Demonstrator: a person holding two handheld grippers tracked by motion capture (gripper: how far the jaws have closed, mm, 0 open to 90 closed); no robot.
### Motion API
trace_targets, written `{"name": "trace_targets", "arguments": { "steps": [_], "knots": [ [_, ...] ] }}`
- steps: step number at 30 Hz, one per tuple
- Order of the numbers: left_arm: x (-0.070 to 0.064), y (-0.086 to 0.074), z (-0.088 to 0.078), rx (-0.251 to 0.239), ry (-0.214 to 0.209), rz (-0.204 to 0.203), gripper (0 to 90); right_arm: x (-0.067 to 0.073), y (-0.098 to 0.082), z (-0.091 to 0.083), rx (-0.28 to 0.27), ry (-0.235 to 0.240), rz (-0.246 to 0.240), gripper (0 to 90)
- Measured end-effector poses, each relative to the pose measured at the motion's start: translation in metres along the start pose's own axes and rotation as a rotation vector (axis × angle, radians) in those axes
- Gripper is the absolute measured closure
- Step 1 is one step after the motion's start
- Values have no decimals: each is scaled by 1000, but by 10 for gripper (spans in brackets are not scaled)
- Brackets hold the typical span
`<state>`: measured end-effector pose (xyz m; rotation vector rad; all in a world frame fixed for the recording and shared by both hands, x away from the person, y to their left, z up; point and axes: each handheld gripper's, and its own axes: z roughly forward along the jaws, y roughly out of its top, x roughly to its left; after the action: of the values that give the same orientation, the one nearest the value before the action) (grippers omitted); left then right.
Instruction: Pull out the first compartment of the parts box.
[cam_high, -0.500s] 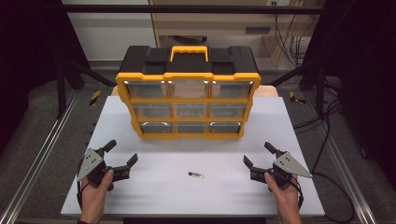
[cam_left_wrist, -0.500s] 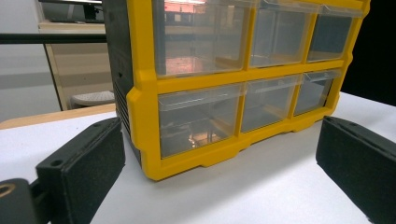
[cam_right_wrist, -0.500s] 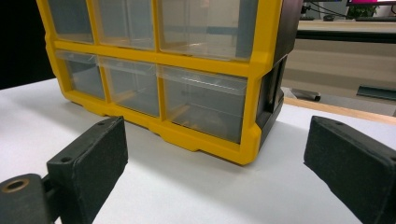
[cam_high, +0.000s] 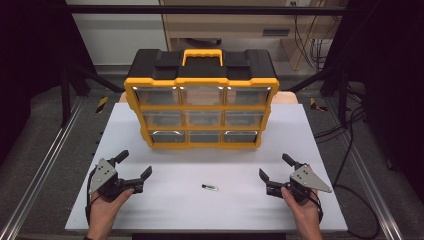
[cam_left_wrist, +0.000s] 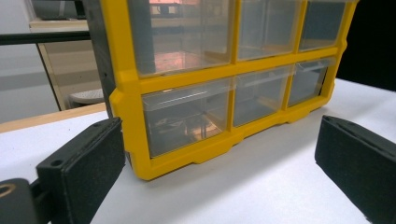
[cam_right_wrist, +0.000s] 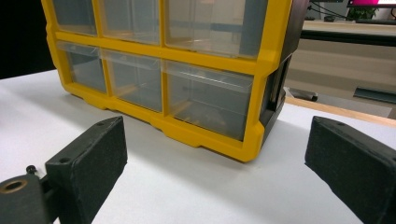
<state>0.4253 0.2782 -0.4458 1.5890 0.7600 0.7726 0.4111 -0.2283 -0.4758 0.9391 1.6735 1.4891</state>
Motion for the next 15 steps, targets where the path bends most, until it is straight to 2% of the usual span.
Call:
{"name": "trace_targets", "arguments": {
  "steps": [4, 5, 6, 7, 8, 12, 15],
  "knots": [
    [-2, 10, 7, 0, 9, 9, 22, 0, -1, 0, 7, -4, -6, 53],
    [-3, 18, 10, 1, 11, 34, 25, 0, -1, 1, 9, -4, -8, 53],
    [-3, 18, 10, 1, 11, 34, 25, 0, -1, 1, 9, -4, -8, 53],
    [-3, 26, 14, 2, 25, 61, 25, 0, -1, 0, 9, -5, -6, 53],
    [-3, 26, 14, 2, 25, 61, 25, 0, -1, 0, 9, -5, -6, 53],
    [-3, 41, 21, -5, 49, 141, 25, 0, -1, 0, 11, -10, -10, 53],
    [-5, 52, 25, 10, 65, 191, 28, 0, -1, 1, 16, -12, -10, 53]
  ]
}}
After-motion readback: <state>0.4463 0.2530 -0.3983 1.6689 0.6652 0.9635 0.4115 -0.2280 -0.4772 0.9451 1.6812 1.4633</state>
